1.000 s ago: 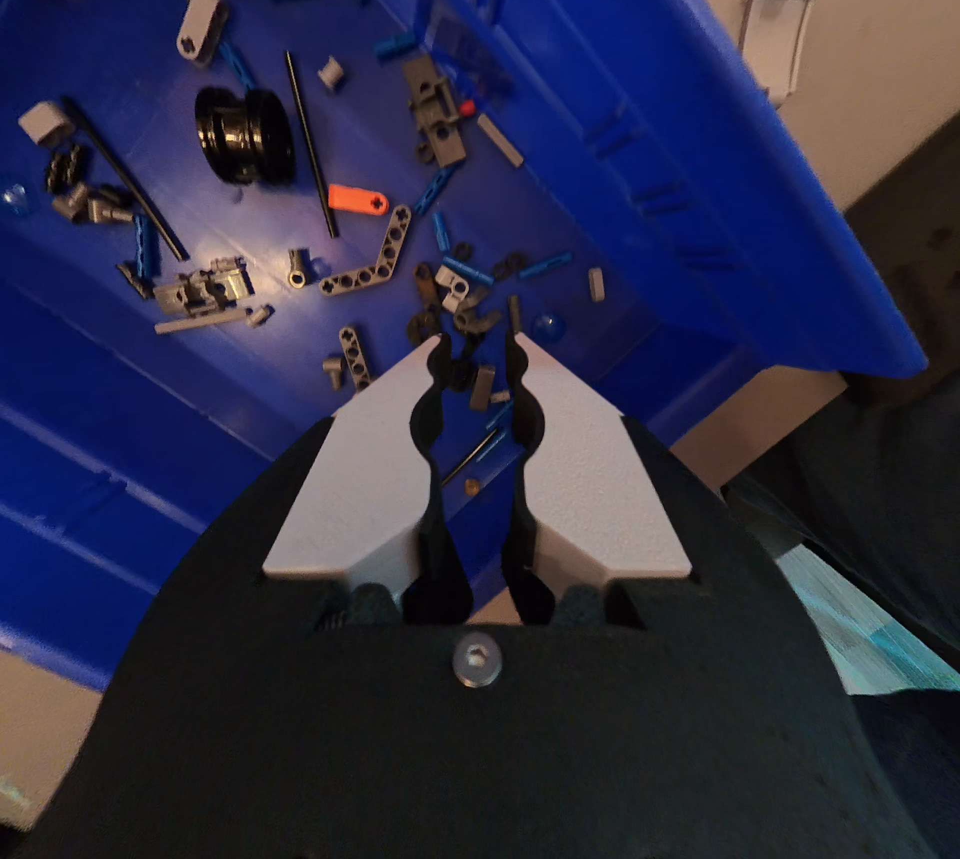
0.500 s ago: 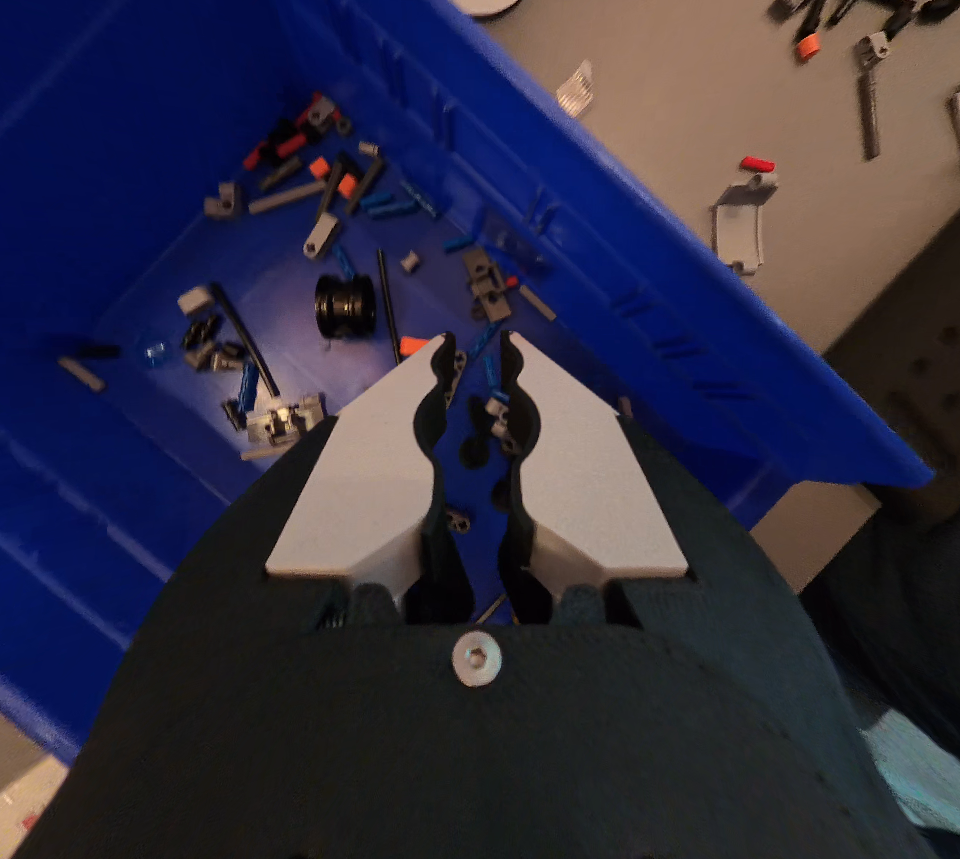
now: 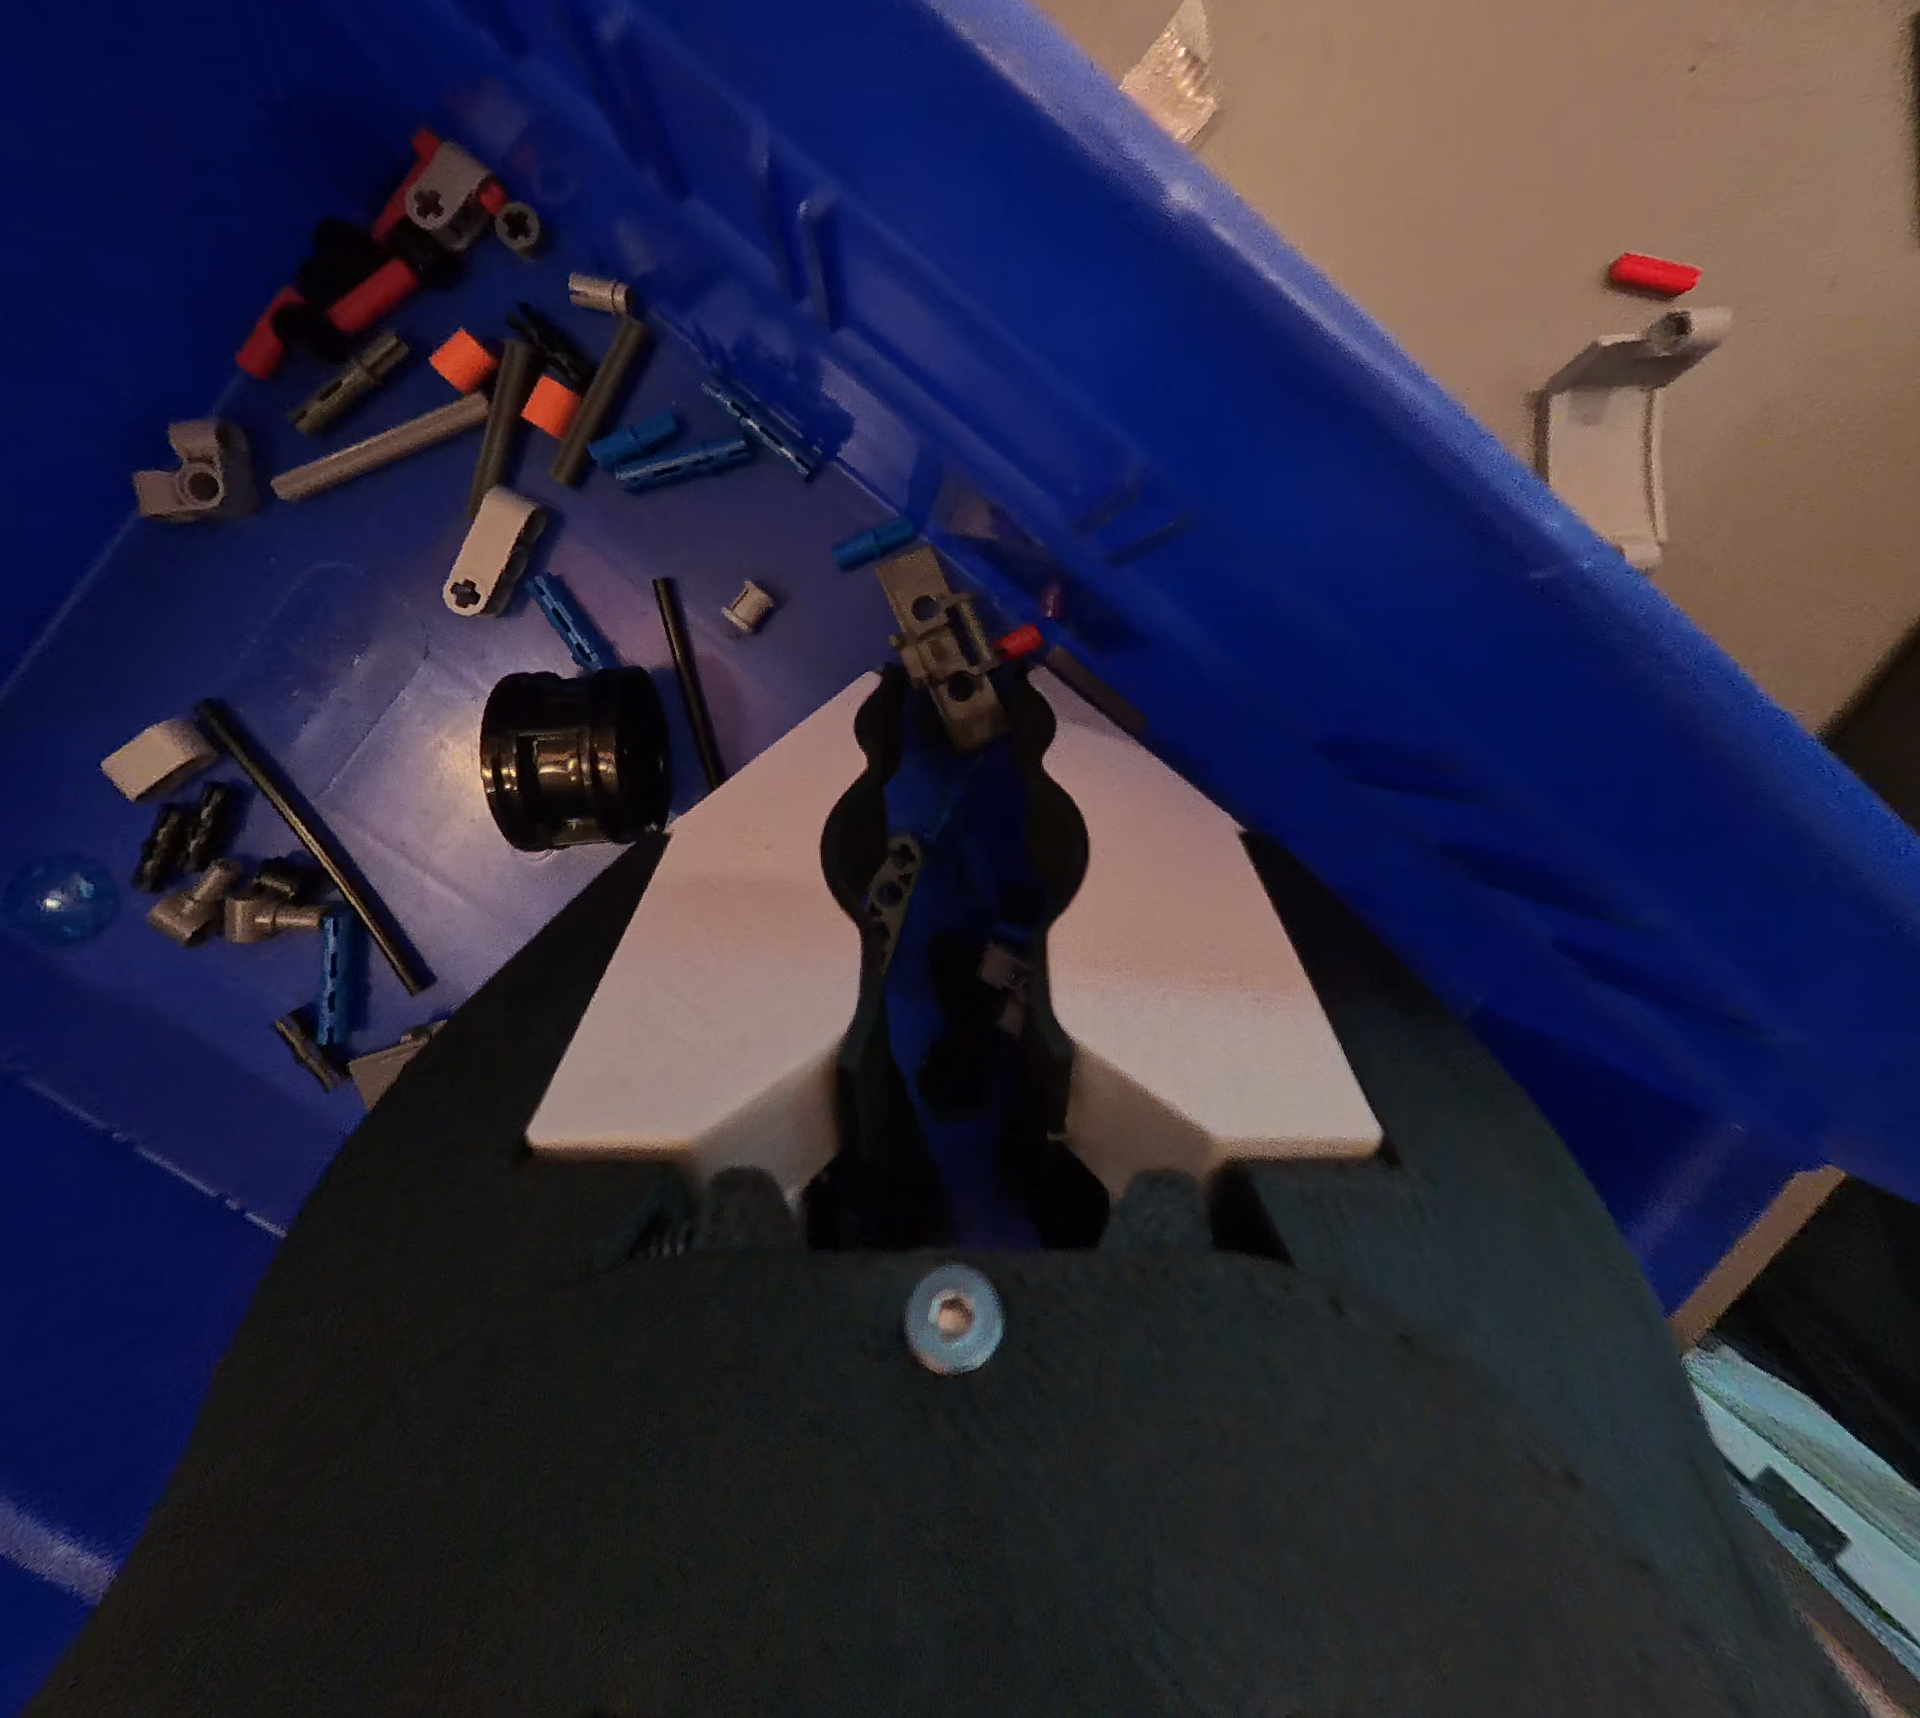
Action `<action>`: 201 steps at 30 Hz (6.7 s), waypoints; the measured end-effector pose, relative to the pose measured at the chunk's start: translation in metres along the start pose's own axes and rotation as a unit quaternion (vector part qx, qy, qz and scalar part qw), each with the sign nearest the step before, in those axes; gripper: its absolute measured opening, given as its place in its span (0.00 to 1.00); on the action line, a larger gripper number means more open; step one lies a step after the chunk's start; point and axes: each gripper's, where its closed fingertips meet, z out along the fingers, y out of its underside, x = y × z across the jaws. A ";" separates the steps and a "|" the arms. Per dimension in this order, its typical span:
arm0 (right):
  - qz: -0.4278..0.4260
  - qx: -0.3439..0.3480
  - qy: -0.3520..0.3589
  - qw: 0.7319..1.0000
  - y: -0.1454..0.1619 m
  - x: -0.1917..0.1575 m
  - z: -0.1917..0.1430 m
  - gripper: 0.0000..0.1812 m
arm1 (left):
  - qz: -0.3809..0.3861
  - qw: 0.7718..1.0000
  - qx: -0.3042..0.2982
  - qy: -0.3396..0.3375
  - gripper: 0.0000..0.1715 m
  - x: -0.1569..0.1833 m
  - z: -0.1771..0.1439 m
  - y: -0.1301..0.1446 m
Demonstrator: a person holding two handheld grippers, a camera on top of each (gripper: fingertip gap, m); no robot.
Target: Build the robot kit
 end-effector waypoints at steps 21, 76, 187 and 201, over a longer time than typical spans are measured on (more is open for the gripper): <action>-0.005 -0.005 0.004 1.000 0.005 0.001 -0.004 0.00 | -0.131 0.985 0.090 -0.060 0.11 -0.084 0.004 -0.060; -0.054 -0.007 0.015 0.998 -0.005 -0.010 -0.008 0.00 | 0.108 0.984 0.082 0.115 0.12 0.212 0.087 -0.162; -0.015 0.028 0.031 0.999 -0.002 0.011 -0.014 0.00 | -0.124 0.990 -0.055 -0.038 0.15 -0.027 -0.015 0.027; -0.030 0.030 0.030 0.999 -0.006 0.005 -0.016 0.00 | -0.106 0.992 -0.002 -0.067 0.19 -0.019 -0.042 0.008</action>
